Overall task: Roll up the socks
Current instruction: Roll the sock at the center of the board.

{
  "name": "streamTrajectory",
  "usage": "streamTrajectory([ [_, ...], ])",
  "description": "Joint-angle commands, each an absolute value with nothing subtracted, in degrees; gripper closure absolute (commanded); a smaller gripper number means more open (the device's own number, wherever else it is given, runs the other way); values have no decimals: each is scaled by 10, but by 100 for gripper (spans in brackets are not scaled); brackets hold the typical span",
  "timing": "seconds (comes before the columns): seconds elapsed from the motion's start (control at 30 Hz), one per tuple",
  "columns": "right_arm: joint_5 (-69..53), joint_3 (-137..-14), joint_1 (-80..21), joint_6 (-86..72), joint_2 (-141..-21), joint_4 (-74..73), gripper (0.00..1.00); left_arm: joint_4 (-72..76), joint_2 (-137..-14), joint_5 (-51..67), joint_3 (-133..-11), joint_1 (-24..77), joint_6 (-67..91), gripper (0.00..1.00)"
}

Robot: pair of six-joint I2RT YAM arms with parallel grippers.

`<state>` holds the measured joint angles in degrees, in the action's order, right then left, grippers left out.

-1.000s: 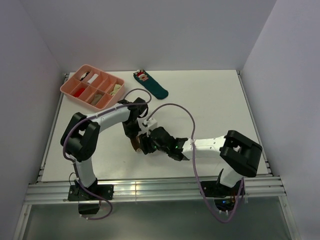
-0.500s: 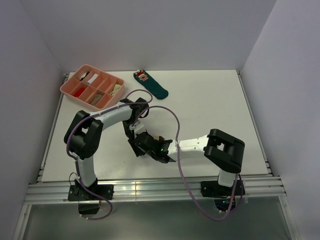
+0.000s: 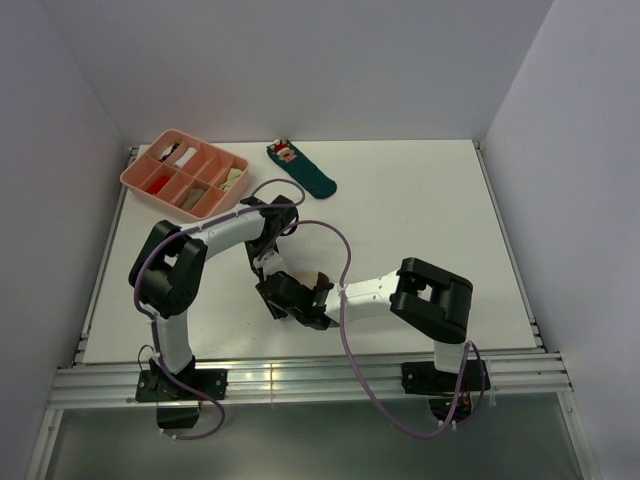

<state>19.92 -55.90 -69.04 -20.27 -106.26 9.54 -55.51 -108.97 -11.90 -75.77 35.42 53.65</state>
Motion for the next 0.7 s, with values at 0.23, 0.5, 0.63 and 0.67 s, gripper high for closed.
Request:
streamTrajectory([
  [0.23, 194, -575, -687, -246, -1031, 103, 47, -555, -1092, -116, -750, 367, 546, 100],
  [0.5, 190, -570, -669, -286, -1025, 112, 50, -548, -1084, -109, -733, 367, 551, 100],
  [0.63, 181, -558, -654, -312, -1022, 125, 60, -544, -1076, -109, -723, 367, 559, 100],
  [0.67, 179, -552, -651, -326, -1021, 129, 70, -541, -1072, -107, -720, 367, 562, 99],
])
